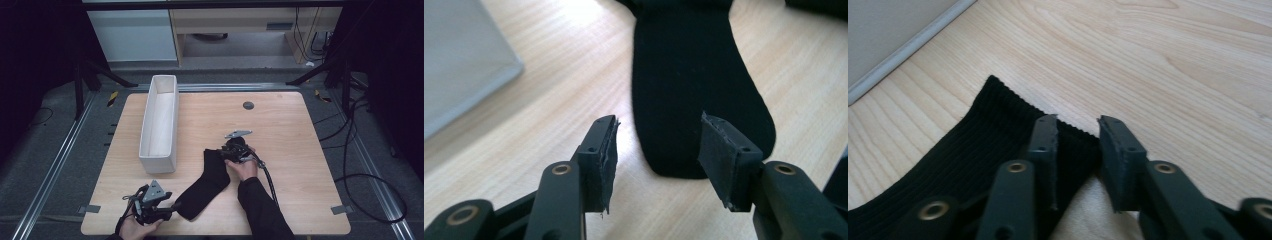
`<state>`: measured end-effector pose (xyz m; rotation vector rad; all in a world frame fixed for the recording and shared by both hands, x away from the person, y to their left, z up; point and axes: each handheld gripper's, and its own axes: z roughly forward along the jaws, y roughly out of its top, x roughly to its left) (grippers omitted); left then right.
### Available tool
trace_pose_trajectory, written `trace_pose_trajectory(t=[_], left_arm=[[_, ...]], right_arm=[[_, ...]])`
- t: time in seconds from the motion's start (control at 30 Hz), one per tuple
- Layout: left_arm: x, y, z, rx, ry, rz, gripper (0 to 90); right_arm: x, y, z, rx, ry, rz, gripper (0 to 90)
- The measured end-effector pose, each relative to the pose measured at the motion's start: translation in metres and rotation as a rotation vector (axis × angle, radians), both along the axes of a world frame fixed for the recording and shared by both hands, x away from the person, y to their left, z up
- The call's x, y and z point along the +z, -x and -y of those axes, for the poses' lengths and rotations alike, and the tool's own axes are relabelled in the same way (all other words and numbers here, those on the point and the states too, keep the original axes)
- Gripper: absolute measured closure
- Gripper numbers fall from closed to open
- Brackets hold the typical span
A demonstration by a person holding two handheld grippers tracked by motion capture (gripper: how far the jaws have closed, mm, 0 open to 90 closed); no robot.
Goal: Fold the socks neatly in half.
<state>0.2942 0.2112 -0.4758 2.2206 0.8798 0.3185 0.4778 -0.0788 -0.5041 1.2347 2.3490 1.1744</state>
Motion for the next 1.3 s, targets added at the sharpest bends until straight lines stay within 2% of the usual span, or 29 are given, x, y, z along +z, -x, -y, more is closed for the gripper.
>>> trace_pose_trajectory(t=[0.13,0.2,0.27,0.43,0.53,0.63,0.77,0.87,0.97,1.07,1.13,1.17,1.23,1.3], left_arm=[[-0.005,-0.001,0.005,-0.018,-0.027,-0.022,47.8],[-0.007,-0.001,0.006,-0.022,-0.039,-0.028,47.8],[-0.008,-0.002,0.008,-0.018,-0.039,-0.027,47.9],[-0.01,-0.003,0.01,-0.022,-0.058,-0.027,48.0],[-0.012,-0.004,0.012,-0.022,-0.063,-0.032,48.0],[-0.012,-0.004,0.013,-0.024,-0.067,-0.031,48.1],[-0.012,-0.004,0.013,-0.026,-0.07,-0.031,48.1],[-0.012,-0.004,0.013,-0.027,-0.072,-0.032,48.0],[-0.013,-0.004,0.013,-0.026,-0.075,-0.033,48.0],[-0.013,-0.004,0.013,-0.026,-0.077,-0.033,48.0],[-0.014,-0.004,0.014,-0.025,-0.077,-0.034,48.0],[-0.014,-0.004,0.014,-0.023,-0.076,-0.035,48.0],[-0.014,-0.004,0.014,-0.023,-0.079,-0.032,48.0],[-0.014,-0.004,0.014,-0.022,-0.078,-0.031,48.0]], right_arm=[[0.0,0.001,-0.001,0.003,0.009,-0.001,73.9],[0.001,0.001,-0.001,0.0,-0.006,-0.017,79.7],[0.002,0.002,-0.001,-0.001,-0.001,-0.014,81.7],[0.007,0.004,0.001,-0.009,-0.01,-0.018,83.9],[0.012,0.004,0.005,0.011,-0.027,0.0,83.5],[0.01,0.004,0.006,0.025,0.003,0.004,77.8],[0.009,0.006,0.006,0.025,-0.012,0.051,58.4],[0.005,0.007,0.002,0.04,0.037,0.06,54.1],[0.0,0.007,-0.001,0.039,0.05,0.038,53.1],[-0.001,0.007,-0.001,0.04,0.045,0.034,57.8],[0.0,0.009,-0.003,0.042,0.052,0.028,63.9],[0.0,0.011,-0.005,0.045,0.057,0.03,69.7],[0.0,0.013,-0.007,0.044,0.044,0.018,76.7],[0.001,0.013,-0.007,0.04,0.033,0.008,78.8]])
